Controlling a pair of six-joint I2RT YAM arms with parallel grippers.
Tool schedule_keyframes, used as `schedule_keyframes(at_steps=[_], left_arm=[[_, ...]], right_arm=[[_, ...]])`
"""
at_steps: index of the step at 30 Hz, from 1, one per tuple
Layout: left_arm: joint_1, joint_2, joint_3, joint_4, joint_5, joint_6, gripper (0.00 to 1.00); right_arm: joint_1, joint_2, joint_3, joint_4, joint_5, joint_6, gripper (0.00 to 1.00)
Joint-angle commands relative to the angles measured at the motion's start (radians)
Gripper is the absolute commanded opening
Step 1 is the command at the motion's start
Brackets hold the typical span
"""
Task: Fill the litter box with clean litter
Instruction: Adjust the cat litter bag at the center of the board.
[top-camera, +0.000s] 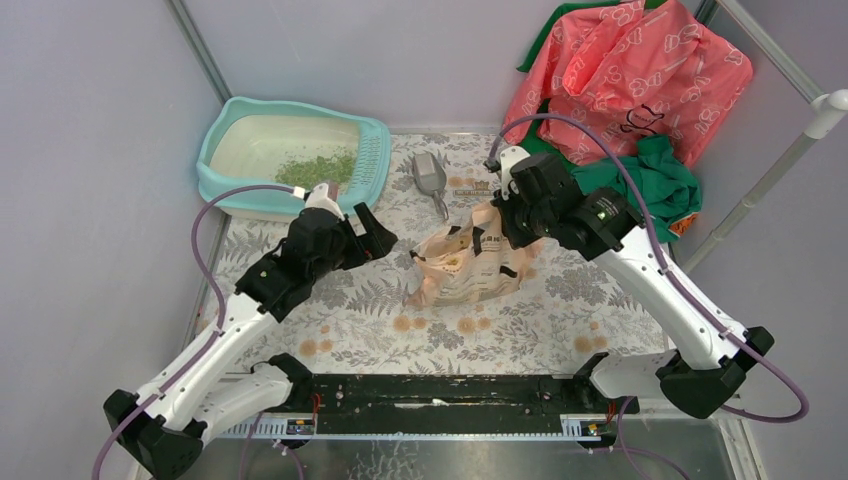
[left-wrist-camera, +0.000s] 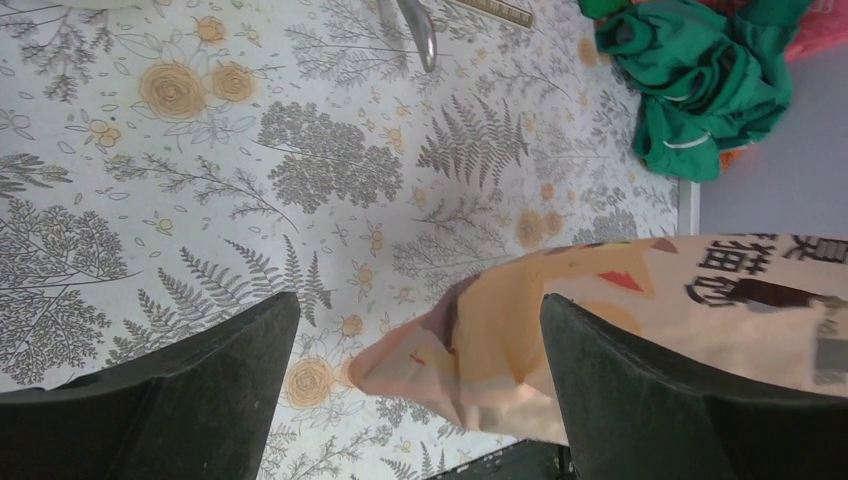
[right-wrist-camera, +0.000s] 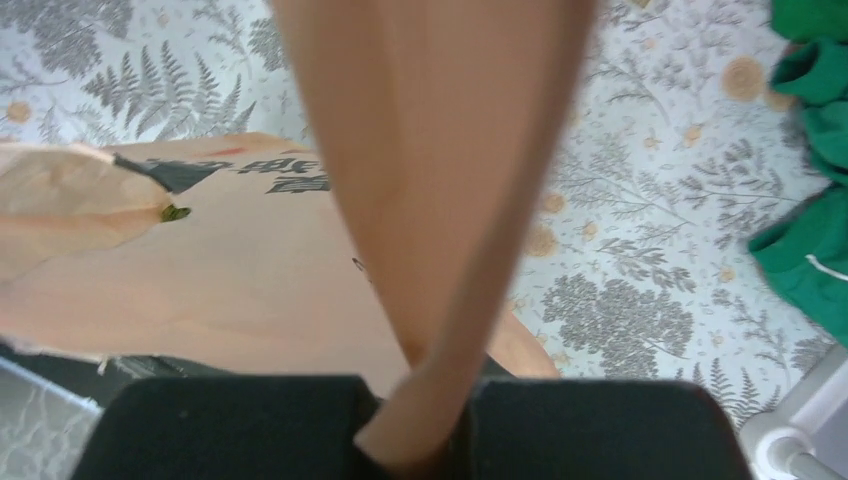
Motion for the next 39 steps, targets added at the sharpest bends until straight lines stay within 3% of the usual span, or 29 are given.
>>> schedule_keyframes(at_steps=[1, 7, 11, 24, 34, 39], left_arm=[[0.008, -0.085, -0.006, 0.028, 0.082, 0.067, 0.99], [0.007, -0.391, -0.222, 0.171, 0.212, 0.046, 0.99], [0.007, -0.477, -0.312, 0.196, 0.276, 0.058, 0.98], [-0.032, -0.355, -0.320, 0.378, 0.272, 0.157, 0.99], [-0.204, -0.373, -0.308, 0.428, 0.119, 0.258, 0.98], [-0.220, -0.354, -0.312, 0.437, 0.045, 0.287, 0.98]], right_arm=[[-0.003, -0.101, 0.006, 0.144, -0.097, 0.050, 0.00], [-0.003, -0.107, -0.100, 0.191, -0.132, 0.050, 0.00], [-0.003, -0.083, -0.120, 0.211, -0.151, 0.041, 0.00], [-0.004, -0.055, -0.031, 0.104, -0.308, -0.037, 0.00], [-0.004, -0.065, 0.056, 0.024, -0.574, -0.047, 0.00], [-0.004, -0.084, 0.065, 0.001, -0.685, -0.057, 0.00]])
